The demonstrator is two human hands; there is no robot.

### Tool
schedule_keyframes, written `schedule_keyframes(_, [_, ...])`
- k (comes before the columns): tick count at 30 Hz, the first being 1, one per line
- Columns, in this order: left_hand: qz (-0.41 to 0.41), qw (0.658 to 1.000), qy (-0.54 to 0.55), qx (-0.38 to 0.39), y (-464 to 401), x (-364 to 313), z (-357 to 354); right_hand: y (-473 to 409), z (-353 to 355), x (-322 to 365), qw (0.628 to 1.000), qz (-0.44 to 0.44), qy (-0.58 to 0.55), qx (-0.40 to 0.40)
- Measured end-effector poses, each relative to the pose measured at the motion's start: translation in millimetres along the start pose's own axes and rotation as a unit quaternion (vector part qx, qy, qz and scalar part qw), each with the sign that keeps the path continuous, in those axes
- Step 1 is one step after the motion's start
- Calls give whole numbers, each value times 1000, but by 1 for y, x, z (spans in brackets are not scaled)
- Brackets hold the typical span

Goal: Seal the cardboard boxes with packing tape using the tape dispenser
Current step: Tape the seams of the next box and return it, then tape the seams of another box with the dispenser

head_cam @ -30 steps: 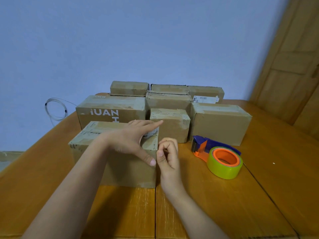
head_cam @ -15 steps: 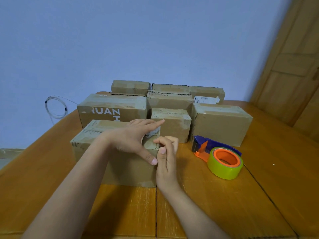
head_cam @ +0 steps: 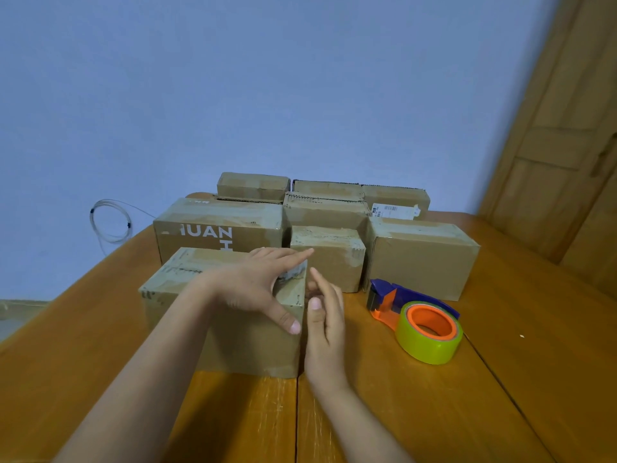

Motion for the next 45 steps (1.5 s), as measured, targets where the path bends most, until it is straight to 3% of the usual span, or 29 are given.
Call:
schedule_keyframes(13, [1, 1000, 17, 0, 4, -8, 1, 9, 5, -3, 995, 23, 60, 80])
schedule_keyframes(15, [2, 998, 70, -2, 7, -7, 1, 6, 7, 1, 996, 5, 54, 72])
schedule_keyframes(17, [3, 967, 253, -36, 12, -3, 4, -3, 7, 11, 998, -12, 33, 60])
schedule_keyframes(19, [-12, 913, 388, -124, 18, 0, 10, -16, 6, 26, 998, -12, 29, 61])
schedule_keyframes(22, [-17, 872, 420, -250, 23, 9, 15, -40, 6, 54, 990, 28, 90, 102])
schedule_keyframes(24, [-6, 885, 362, -292, 28, 18, 17, -50, 4, 69, 961, 50, 190, 194])
schedule_keyframes(26, [12, 920, 265, -288, 39, 29, 20, -51, -3, 78, 899, 61, 309, 304])
schedule_keyframes(28, [37, 958, 166, -232, 54, 38, 23, -49, -9, 80, 827, 74, 411, 377])
schedule_keyframes(30, [71, 987, 31, -139, 66, 44, 21, -47, -12, 77, 786, 76, 458, 408])
schedule_keyframes(32, [119, 986, -107, -51, 74, 46, 14, -48, -13, 73, 772, 55, 477, 416])
schedule_keyframes(34, [150, 975, -163, -8, 78, 47, 8, -50, -13, 73, 760, 38, 487, 428])
schedule_keyframes(45, [143, 963, -212, -84, 89, 27, -5, -50, -4, 87, 729, 49, 520, 443])
Point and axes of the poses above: each hand's wrist, its own y-axis away from the middle knuckle, its own z-axis out of the back of the hand, x = y × z, the point moved 1 cm from there along -y, towards the middle knuckle, and after that the axes turned 1 degree about z, right-handed, at the moved point
